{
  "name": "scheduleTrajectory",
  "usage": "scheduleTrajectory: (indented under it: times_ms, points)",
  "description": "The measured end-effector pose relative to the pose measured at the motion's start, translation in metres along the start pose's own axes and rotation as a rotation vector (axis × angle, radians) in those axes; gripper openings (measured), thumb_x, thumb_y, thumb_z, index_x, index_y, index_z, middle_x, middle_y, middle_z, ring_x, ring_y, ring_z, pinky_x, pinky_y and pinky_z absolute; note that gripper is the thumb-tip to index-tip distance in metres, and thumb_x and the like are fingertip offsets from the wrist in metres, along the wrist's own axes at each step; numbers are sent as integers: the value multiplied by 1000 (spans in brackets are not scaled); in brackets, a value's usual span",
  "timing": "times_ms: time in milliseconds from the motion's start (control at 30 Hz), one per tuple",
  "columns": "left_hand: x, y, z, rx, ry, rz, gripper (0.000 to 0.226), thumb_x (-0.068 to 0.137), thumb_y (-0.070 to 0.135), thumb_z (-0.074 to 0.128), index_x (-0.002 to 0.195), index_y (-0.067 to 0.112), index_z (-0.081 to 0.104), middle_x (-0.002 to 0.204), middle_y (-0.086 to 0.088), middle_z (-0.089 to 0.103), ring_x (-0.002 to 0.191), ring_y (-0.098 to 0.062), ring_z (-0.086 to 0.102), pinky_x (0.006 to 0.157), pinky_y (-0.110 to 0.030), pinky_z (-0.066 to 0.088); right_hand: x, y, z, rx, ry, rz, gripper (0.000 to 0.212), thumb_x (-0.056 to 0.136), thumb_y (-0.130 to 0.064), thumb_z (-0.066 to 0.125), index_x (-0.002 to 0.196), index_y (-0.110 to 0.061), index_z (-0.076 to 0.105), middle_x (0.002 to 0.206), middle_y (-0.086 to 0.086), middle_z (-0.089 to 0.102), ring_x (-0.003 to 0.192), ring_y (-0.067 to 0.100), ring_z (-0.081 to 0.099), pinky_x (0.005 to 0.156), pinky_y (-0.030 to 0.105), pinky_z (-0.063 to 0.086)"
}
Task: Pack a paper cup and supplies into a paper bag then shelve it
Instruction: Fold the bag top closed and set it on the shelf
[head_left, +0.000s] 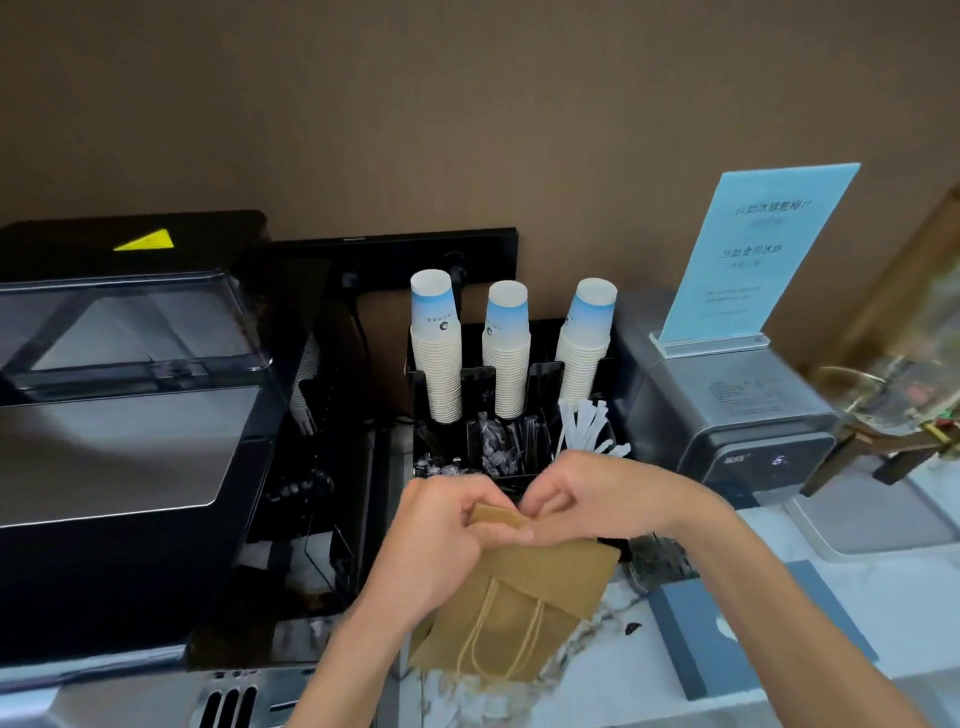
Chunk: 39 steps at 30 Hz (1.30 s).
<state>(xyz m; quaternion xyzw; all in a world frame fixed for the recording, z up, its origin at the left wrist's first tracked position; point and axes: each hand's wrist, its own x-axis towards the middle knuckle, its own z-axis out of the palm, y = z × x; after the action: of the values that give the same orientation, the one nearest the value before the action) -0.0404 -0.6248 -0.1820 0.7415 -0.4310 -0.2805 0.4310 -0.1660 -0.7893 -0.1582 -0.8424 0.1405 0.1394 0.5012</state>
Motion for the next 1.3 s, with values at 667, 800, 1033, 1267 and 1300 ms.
scheduleTrajectory:
  times_ms: [667,800,1033,1267,1300]
  points:
    - [-1,4,-34,-418,116,-103,22,81,-3,74,74,17,80,71,-7,80,65,-19,75,57,-26,57,-25,7,10,236,197,-34,43,83,-29,78,82,12,68,73,29,67,70,24,49,74,34,41]
    - [1,5,-23,-594,44,-44,8,78,6,79,81,14,79,76,-10,80,66,-18,76,56,-19,57,-49,19,38,449,523,-91,11,83,-24,78,80,-13,79,75,13,79,71,17,71,74,22,55]
    - [3,4,30,-507,-449,15,31,72,20,86,100,29,78,101,2,81,95,-17,77,79,-26,63,-110,34,65,630,1001,-97,21,78,-21,75,90,-5,79,77,10,80,72,16,75,67,20,58]
    - [2,48,104,-485,-692,70,26,73,25,86,99,20,81,101,-1,81,95,-19,77,75,-22,60,-184,55,87,751,1379,-128,22,77,-29,76,82,-8,79,63,0,74,63,11,69,59,19,55]
    - [-1,57,118,-490,-692,57,26,71,25,85,95,17,81,97,-3,82,91,-20,77,72,-21,60,-198,61,92,786,1411,-133,24,76,-31,78,82,-7,78,62,-1,73,62,12,68,57,19,55]
